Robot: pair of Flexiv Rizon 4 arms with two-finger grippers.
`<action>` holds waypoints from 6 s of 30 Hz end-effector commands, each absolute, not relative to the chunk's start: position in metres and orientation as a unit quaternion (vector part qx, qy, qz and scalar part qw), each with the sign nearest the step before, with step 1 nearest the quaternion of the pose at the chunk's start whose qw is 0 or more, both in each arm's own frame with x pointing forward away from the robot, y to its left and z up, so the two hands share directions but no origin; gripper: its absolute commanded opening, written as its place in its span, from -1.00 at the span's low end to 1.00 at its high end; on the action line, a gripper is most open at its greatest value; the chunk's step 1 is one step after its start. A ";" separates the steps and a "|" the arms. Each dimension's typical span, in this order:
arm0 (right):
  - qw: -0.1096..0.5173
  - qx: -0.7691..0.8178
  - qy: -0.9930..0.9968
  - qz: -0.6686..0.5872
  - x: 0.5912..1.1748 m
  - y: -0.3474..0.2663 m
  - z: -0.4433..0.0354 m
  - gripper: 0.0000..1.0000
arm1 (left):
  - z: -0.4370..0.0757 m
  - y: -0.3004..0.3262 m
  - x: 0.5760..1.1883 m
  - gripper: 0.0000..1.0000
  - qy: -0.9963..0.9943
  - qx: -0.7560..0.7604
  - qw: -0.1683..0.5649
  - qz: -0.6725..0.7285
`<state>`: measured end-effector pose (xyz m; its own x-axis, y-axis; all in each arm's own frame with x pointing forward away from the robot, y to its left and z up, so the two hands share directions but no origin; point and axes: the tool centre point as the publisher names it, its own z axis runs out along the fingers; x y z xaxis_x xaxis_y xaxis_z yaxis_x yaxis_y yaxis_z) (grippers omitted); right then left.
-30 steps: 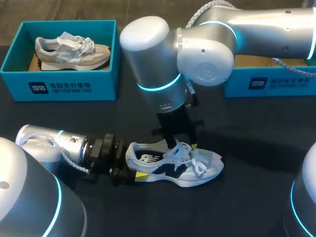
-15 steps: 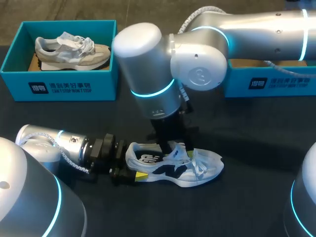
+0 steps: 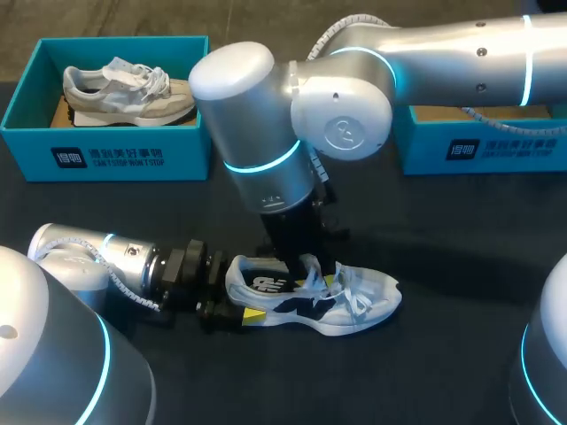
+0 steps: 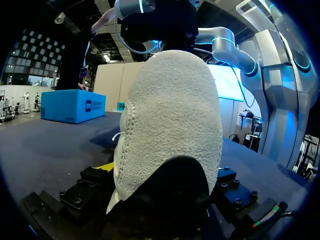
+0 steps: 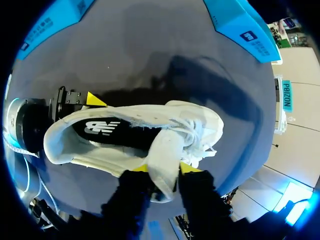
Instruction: Take the shoe out of the shoebox, open the shoe tongue, remove and reinsert the insole, then place the shoe into the shoebox
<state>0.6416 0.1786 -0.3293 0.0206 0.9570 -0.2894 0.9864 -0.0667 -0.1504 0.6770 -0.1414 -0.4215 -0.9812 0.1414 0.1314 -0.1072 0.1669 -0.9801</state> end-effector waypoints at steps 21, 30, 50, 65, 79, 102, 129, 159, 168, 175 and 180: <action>-0.004 0.684 0.723 -0.100 0.649 0.131 -0.311 -1.00 | -0.422 -0.141 0.677 -1.00 -0.758 -0.010 0.096 0.645; -0.052 0.669 0.741 -0.025 0.653 0.104 -0.311 -1.00 | -0.422 -0.141 0.677 -1.00 -0.758 -0.010 0.096 0.645; -0.128 0.681 0.720 0.028 0.658 0.067 -0.328 -0.90 | -0.422 -0.141 0.677 -1.00 -0.758 -0.010 0.096 0.645; -0.164 0.694 0.700 0.038 0.651 0.056 -0.352 -0.16 | -0.422 -0.141 0.677 -1.00 -0.758 -0.010 0.096 0.645; -0.141 0.711 0.687 0.046 0.638 0.051 -0.334 0.03 | -0.422 -0.141 0.677 -1.00 -0.758 -0.010 0.096 0.645; 0.028 0.600 0.800 0.001 0.619 0.119 -0.217 -0.11 | -0.422 -0.141 0.677 -1.00 -0.758 -0.010 0.096 0.645; 0.010 0.212 0.975 0.063 0.617 0.170 -0.224 -1.00 | -0.422 -0.141 0.677 -1.00 -0.758 -0.010 0.096 0.645; 0.016 0.075 0.997 -0.004 0.646 0.207 -0.257 -1.00 | -0.422 -0.141 0.677 -1.00 -0.758 -0.010 0.096 0.645; 0.001 0.042 0.999 -0.019 0.659 0.233 -0.282 -1.00 | -0.422 -0.141 0.677 -1.00 -0.758 -0.010 0.096 0.645; 0.009 0.021 1.000 -0.005 0.664 0.237 -0.306 -1.00 | -0.422 -0.141 0.677 -1.00 -0.758 -0.010 0.096 0.645; 0.010 0.011 1.000 -0.004 0.670 0.240 -0.321 -1.00 | -0.422 -0.141 0.677 -1.00 -0.758 -0.010 0.096 0.645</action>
<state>0.6676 0.2355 -0.3099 -0.9994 0.0231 -0.0261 0.0233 0.9997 -0.0065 0.6775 -0.1417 -0.4215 -0.9812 0.1412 0.1316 -0.1074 0.1674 -0.9800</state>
